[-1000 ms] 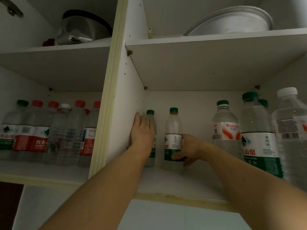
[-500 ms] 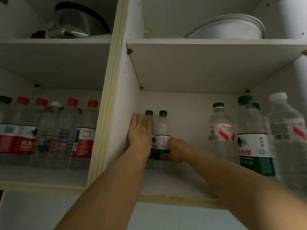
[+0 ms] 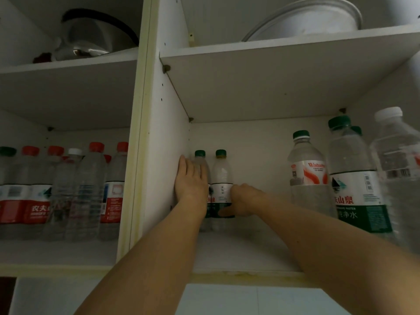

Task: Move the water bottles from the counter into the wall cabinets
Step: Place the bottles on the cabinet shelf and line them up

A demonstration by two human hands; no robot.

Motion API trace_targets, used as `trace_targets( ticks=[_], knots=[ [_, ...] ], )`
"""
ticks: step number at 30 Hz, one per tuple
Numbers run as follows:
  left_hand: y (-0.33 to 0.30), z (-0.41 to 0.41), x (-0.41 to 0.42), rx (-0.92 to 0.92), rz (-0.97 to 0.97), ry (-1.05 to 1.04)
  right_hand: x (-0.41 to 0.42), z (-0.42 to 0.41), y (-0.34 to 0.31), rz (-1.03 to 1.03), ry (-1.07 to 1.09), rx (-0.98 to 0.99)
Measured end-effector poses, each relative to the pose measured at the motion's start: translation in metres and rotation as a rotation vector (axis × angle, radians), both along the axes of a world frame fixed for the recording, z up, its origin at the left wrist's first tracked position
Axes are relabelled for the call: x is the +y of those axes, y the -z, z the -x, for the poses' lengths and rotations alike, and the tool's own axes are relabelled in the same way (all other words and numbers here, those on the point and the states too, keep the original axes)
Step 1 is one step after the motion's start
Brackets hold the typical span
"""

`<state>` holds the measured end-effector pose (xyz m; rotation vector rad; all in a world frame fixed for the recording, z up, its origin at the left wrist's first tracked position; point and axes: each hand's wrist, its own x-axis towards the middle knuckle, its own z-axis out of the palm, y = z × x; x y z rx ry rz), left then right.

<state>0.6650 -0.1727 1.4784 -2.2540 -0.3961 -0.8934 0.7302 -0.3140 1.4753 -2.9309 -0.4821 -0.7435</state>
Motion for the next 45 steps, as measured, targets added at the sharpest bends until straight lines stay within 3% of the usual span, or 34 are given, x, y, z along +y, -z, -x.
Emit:
trace_targets(
  ticks=[19,23,32,37,41,45],
  knots=[
    [-0.003,0.011,0.001,-0.068,0.011,0.137,-0.008,0.028,-0.003,-0.028,-0.028,0.002],
    [-0.006,0.011,0.003,-0.193,0.078,0.335,-0.031,0.058,-0.015,-0.126,-0.052,-0.218],
    [-0.012,0.005,-0.024,-0.423,0.268,0.946,-0.067,0.164,-0.002,-0.063,-0.178,-0.875],
    [-0.012,0.017,-0.048,-0.324,0.289,1.234,-0.099,0.208,0.014,-0.107,-0.058,-1.039],
    [-0.001,0.038,-0.071,-0.126,0.523,1.334,-0.125,0.223,0.032,-0.257,0.078,-0.889],
    [-0.005,0.063,-0.099,0.015,0.792,1.389,-0.141,0.228,0.048,-0.339,0.047,-0.794]
  ],
)
